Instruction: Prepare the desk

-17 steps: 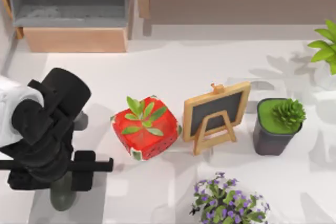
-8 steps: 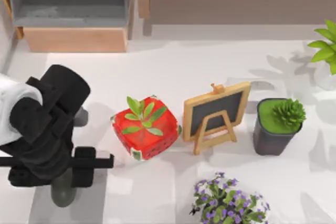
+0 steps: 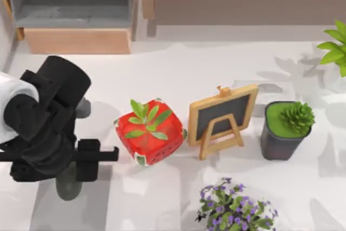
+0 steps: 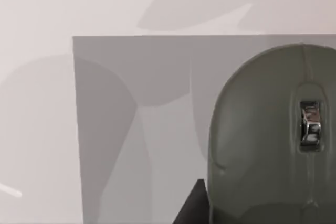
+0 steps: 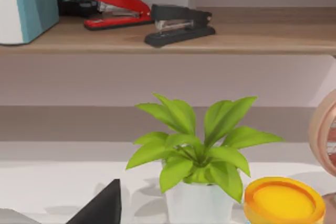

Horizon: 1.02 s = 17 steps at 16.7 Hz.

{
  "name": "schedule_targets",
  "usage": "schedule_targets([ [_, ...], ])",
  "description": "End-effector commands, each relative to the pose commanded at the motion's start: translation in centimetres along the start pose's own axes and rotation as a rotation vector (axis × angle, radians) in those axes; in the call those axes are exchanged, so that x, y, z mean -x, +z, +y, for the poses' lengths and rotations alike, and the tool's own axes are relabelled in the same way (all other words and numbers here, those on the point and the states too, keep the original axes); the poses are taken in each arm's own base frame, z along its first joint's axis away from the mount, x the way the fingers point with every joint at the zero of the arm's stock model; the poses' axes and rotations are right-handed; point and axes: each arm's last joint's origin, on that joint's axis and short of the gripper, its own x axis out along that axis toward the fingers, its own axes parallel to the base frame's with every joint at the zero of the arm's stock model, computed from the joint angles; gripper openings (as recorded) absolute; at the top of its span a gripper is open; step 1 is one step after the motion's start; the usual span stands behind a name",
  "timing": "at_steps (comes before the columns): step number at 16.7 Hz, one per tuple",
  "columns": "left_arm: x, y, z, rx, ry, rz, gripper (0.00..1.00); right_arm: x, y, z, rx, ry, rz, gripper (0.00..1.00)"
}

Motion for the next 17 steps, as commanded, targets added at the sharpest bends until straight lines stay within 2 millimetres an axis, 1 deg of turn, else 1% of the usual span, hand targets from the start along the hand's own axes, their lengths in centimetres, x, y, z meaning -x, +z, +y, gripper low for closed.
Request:
schedule_targets([
  [5,0.6,0.4,-0.1,0.003,-0.017,-0.038,0.00,0.0,0.0,0.0,0.000,0.000,0.000,1.00],
  [10,0.6,0.5,-0.3,0.001,-0.025,-0.051,0.00,0.0,0.0,0.0,0.000,0.000,0.000,1.00],
  [14,0.0,0.3,-0.3,-0.005,-0.018,-0.028,0.00,0.0,0.0,0.0,0.000,0.000,0.000,1.00],
  [17,-1.0,-0.3,-0.2,-0.011,-0.001,0.014,0.00,0.0,0.0,0.0,0.000,0.000,0.000,1.00],
])
